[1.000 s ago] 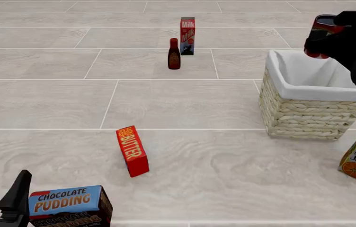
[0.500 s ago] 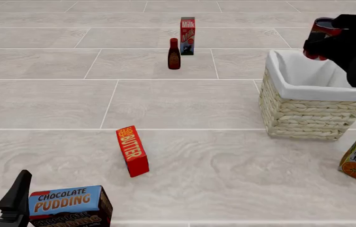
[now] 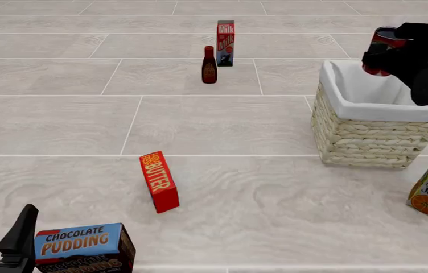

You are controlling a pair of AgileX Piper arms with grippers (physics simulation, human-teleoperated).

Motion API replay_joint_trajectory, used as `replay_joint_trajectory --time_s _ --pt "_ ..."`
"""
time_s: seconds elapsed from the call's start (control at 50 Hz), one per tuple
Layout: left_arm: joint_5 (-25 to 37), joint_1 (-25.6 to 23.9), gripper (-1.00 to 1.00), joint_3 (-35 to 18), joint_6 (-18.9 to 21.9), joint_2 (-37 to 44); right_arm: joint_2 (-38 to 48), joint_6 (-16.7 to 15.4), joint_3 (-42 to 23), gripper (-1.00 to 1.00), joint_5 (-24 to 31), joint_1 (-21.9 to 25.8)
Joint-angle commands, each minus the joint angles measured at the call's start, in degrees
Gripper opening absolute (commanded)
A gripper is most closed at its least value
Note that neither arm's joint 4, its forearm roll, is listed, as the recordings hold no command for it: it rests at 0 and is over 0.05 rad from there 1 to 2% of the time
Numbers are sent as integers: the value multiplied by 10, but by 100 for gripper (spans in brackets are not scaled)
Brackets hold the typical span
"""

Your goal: Pick the tomato sauce and place it in the basket.

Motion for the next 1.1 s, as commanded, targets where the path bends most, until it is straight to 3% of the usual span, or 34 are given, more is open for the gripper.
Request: replay_joint_trajectory --time_s 0.02,1.1 --pt "0 0 100 0 0 0 12 10 -13 -100 -1 0" --pt "0 0 100 0 0 0 58 18 -23 -100 -20 -7"
